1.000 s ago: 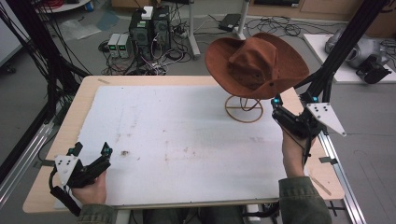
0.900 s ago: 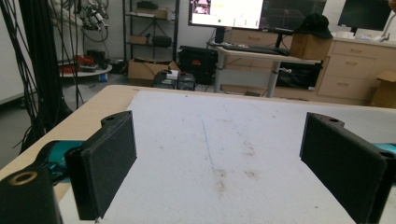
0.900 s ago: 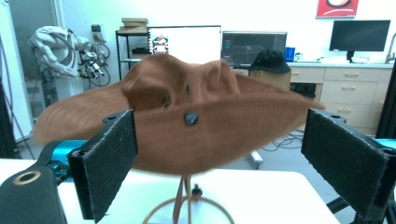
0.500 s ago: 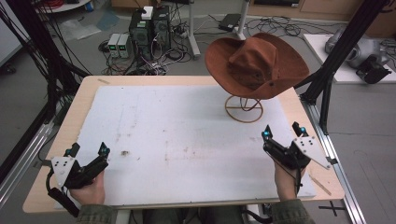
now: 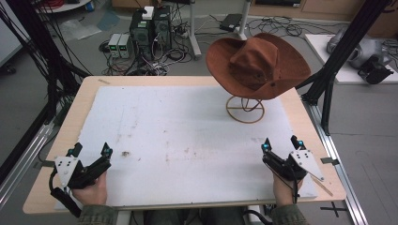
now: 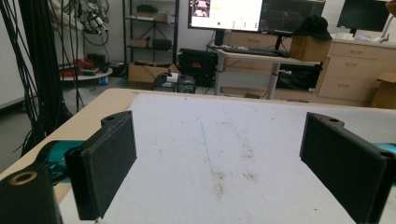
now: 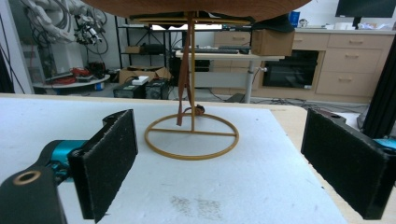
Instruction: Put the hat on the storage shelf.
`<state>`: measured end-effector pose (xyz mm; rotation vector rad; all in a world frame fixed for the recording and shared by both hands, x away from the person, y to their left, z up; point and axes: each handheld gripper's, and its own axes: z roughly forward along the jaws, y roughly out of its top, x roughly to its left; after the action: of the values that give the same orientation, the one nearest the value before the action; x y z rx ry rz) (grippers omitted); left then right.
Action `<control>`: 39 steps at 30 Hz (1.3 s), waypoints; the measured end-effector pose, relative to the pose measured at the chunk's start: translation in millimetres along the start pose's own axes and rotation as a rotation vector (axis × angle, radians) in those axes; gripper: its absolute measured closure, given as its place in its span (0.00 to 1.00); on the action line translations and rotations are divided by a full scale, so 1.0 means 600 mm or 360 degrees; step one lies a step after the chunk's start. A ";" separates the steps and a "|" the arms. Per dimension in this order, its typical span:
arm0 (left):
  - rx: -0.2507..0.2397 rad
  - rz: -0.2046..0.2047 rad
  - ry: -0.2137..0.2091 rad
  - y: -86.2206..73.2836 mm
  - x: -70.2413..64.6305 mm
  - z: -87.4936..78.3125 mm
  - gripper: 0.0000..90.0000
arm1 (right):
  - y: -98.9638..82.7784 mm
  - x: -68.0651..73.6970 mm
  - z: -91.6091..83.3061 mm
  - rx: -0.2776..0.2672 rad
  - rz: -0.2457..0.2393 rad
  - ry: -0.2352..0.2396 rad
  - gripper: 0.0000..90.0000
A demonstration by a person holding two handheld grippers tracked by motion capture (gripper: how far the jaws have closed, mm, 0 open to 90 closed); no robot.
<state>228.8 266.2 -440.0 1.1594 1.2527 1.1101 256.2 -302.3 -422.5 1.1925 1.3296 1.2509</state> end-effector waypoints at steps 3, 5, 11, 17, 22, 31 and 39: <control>0.0006 -0.0025 -0.0006 0.000 0.002 -0.001 0.12 | -0.005 -0.009 0.000 0.0013 0.0011 -0.0022 0.11; 0.0003 -0.0024 -0.0004 0.000 0.002 -0.001 0.12 | -0.006 -0.009 0.000 0.0021 0.0029 -0.0023 0.11; 0.0007 -0.0014 -0.0007 0.000 0.001 -0.001 0.12 | -0.008 -0.010 -0.001 0.0033 0.0049 -0.0012 0.11; 0.0011 -0.0014 -0.0004 -0.001 0.002 -0.001 0.12 | -0.011 -0.006 0.001 0.0053 0.0058 -0.0001 0.11; 0.0013 -0.0012 -0.0003 -0.001 0.002 -0.001 0.12 | -0.013 -0.006 0.001 0.0059 0.0044 -0.0004 0.11; 0.0010 -0.0008 -0.0006 0.000 0.001 -0.003 0.12 | -0.014 -0.005 -0.001 0.0054 0.0049 0.0006 0.11; 0.0006 -0.0013 0.0001 0.000 0.003 -0.004 0.12 | -0.014 -0.004 -0.002 0.0067 0.0051 0.0010 0.11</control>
<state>226.7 268.2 -440.0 1.1561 1.2591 1.1028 255.1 -305.0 -431.1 1.2445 1.3520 1.2561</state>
